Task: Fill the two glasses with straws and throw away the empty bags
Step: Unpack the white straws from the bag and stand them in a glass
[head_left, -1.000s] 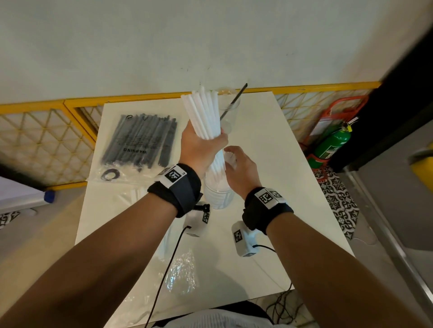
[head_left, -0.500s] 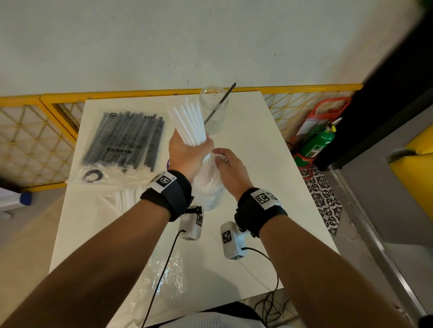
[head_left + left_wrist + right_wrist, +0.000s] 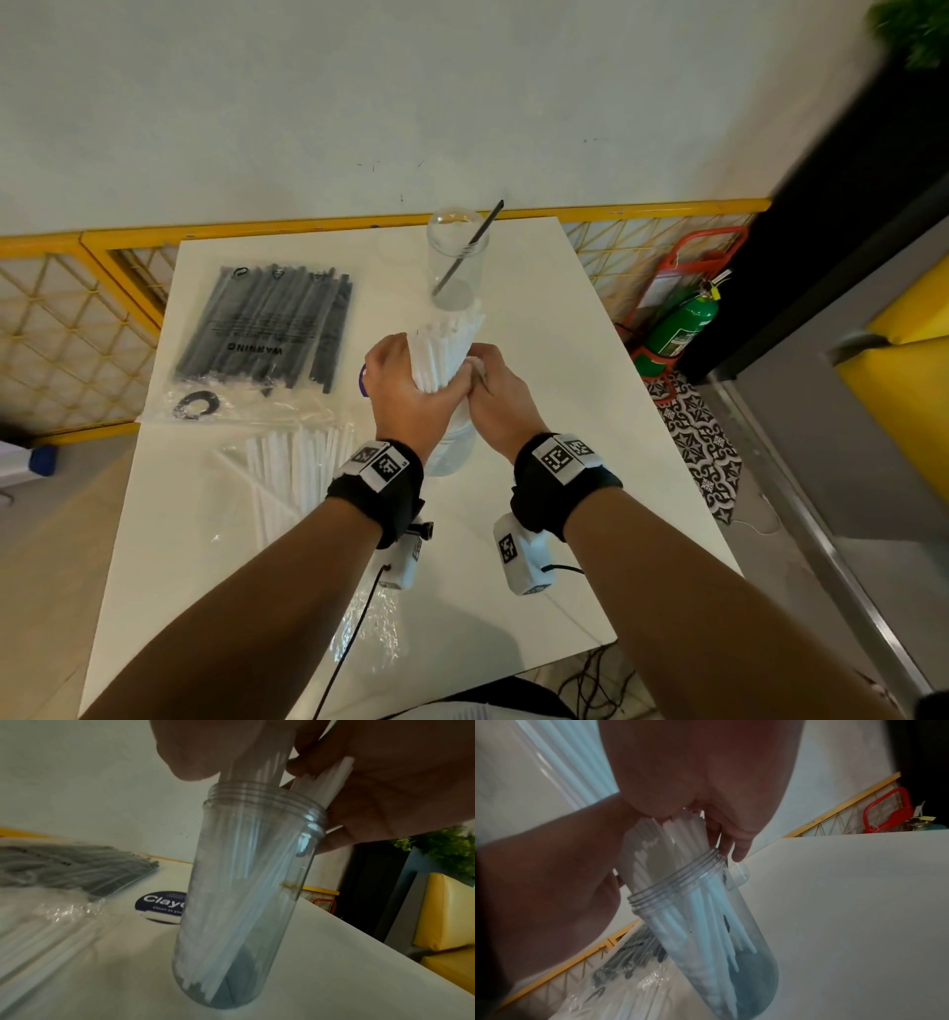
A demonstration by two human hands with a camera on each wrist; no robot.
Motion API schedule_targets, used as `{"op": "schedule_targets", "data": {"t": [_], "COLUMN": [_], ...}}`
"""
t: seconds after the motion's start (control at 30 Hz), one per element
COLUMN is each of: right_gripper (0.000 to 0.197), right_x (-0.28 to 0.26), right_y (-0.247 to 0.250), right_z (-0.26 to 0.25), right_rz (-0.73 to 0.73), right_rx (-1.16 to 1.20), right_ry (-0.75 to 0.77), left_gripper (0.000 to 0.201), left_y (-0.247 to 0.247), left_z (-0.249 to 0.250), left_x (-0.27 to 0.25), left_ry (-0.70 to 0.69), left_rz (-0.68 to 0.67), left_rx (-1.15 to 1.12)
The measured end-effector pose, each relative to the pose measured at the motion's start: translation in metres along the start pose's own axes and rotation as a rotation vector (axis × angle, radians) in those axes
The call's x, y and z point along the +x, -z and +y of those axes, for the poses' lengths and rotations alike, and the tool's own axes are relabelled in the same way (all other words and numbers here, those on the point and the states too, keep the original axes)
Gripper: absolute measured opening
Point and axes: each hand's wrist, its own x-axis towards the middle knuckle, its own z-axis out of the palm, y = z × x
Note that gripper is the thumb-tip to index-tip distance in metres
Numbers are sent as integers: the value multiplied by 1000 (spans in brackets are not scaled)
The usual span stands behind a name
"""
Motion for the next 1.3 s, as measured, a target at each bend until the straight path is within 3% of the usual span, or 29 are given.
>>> {"op": "schedule_targets", "data": {"t": [0.13,0.33,0.43,0.53,0.6,0.73,0.8,0.9,1.0,1.07,1.17,1.23,1.3], "right_gripper": [25,17,42,69,80,61,56,66,71,65,60,61,59], "right_x": [0,-7,-9,-9,-10,-14,-19,-16,-6,-4,-9,-10,-10], "right_y": [2,6,12,18,22,25,25,24,10,-1,-12,-16,-19], "right_z": [-4,-1,-1,-9,-19,-37,-41,-45,-45,-38,-21,-16,-16], "right_rz": [-21,-12,3,27,76,18,19,148,123,-10,-90,-27,-31], "right_rx": [59,247,366,342,271,-146,-299,-370,-530,-696,-730,-745,-801], "right_ry": [-25,-36,45,149,221,263,297,440,524,479,318,366,436], "left_gripper": [51,54,72,88,100,119,117,98,105,112,129,106,54], "left_y": [6,20,26,30,34,38,41,43,46,52,76,95,111], "left_z": [-3,-17,-18,-18,-15,-12,-8,-5,0,-2,-6,-14,-24], "left_x": [-3,-4,-4,-2,2,7,8,11,15,19,19,20,25], "left_ry": [49,115,123,124,124,88,62,77,57,29,161,209,296], "left_rz": [-30,-205,-282,-320,-370,-478,-511,-579,-662,-737,-762,-752,-681], "left_rx": [-71,-128,-53,-14,-3,-1,27,139,52,-7,128,175,173]}}
